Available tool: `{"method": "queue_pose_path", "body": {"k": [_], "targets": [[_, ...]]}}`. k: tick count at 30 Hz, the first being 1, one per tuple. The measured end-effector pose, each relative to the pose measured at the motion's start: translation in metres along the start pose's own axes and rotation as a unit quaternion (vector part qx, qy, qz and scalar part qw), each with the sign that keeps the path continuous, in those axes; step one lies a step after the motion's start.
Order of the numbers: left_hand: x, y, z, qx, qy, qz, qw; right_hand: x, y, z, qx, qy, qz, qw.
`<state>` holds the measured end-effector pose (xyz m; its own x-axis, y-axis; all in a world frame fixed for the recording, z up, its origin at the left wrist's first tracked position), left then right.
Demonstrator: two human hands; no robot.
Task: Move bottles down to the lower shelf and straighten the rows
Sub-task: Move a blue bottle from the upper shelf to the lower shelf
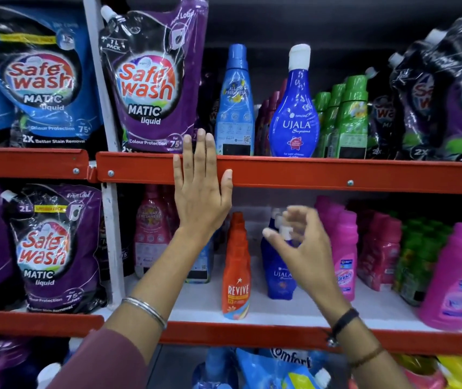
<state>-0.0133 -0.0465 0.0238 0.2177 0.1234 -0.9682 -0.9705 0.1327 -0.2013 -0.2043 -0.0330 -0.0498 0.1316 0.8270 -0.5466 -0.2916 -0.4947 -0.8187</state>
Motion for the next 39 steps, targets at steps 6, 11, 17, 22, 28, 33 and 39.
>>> {"method": "queue_pose_path", "body": {"k": [6, 11, 17, 22, 28, 33, 39], "targets": [[-0.014, 0.043, -0.008, 0.012, -0.012, -0.031, 0.999, -0.036, -0.078, 0.056, -0.023, 0.106, 0.126, 0.986], [-0.019, 0.062, -0.015, 0.007, -0.009, -0.029, 1.0, -0.084, -0.113, 0.063, 0.044, 0.129, 0.142, 0.981], [-0.019, 0.061, -0.018, -0.004, 0.0, -0.05, 0.999, -0.124, -0.127, 0.042, 0.127, 0.016, 0.081, 0.989], [-0.019, 0.061, -0.018, -0.006, 0.005, -0.049, 0.999, -0.133, -0.122, 0.047, 0.061, 0.015, 0.054, 0.997], [-0.019, 0.061, -0.019, -0.012, 0.002, -0.052, 0.999, -0.106, -0.124, 0.073, -0.057, 0.106, 0.104, 0.987], [-0.019, 0.061, -0.019, -0.009, 0.002, -0.054, 0.998, -0.084, -0.124, 0.102, -0.08, 0.132, 0.111, 0.982], [-0.019, 0.061, -0.017, -0.008, 0.011, -0.06, 0.998, -0.054, -0.082, 0.101, -0.086, 0.039, 0.083, 0.992]]}}
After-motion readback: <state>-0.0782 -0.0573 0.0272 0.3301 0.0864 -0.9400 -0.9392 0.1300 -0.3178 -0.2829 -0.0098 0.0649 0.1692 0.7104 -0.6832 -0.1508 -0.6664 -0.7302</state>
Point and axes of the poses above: each hand's wrist, its own x-axis away from the middle knuckle, its own z-axis out of the back of the hand, y = z × x, the point moved 6 cm from there along -x, towards the middle knuckle, and after that the axes turned 15 degrees about -z, right-handed, at the moved point
